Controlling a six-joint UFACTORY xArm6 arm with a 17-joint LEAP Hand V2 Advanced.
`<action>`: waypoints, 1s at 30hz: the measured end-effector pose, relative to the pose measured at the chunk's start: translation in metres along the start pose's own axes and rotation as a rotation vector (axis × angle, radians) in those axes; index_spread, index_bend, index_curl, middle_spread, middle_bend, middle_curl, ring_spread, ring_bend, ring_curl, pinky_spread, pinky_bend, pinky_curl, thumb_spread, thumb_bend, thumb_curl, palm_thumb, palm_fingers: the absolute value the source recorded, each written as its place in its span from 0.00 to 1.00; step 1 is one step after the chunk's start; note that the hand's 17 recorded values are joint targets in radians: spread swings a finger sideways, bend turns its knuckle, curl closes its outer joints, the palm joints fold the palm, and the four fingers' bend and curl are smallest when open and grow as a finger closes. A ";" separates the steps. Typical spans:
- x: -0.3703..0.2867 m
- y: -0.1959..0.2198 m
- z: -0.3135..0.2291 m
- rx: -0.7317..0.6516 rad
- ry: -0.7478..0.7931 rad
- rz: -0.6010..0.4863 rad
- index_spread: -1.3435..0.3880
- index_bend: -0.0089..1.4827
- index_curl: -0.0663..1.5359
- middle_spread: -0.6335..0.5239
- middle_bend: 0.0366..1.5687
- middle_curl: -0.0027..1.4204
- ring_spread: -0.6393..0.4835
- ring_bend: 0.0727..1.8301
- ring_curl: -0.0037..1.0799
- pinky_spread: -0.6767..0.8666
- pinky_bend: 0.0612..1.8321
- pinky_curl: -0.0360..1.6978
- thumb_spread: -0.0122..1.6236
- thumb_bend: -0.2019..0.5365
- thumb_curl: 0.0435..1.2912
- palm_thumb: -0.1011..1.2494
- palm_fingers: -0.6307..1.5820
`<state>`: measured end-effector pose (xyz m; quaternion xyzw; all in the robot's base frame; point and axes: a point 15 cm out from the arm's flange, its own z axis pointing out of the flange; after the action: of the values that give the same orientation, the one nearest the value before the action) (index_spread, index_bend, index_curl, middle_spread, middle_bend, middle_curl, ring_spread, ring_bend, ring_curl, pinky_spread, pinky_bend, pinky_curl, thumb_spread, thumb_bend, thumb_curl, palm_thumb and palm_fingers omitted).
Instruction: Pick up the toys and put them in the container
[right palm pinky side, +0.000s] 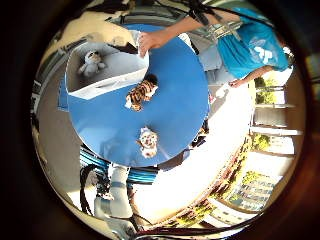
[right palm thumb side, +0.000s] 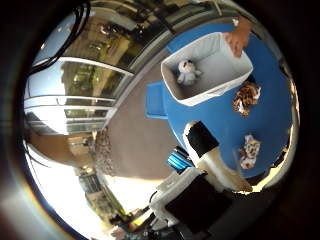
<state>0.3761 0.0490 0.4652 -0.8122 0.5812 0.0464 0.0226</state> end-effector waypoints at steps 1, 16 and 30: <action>0.013 0.014 0.008 -0.022 -0.005 0.027 0.71 0.11 0.14 0.66 0.11 0.27 0.87 0.29 0.31 0.78 0.48 0.22 0.71 0.23 0.32 0.47 0.37; 0.140 0.137 0.181 -0.192 0.004 0.260 0.79 0.11 0.16 0.66 0.13 0.27 0.87 0.31 0.30 0.78 0.50 0.19 0.72 0.24 0.28 0.44 0.40; 0.177 0.147 0.305 -0.294 -0.057 0.344 0.81 0.10 0.17 0.64 0.14 0.28 0.87 0.33 0.29 0.78 0.52 0.16 0.72 0.24 0.27 0.45 0.43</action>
<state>0.2789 -0.1380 0.1466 -0.6941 0.6972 0.1566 -0.0876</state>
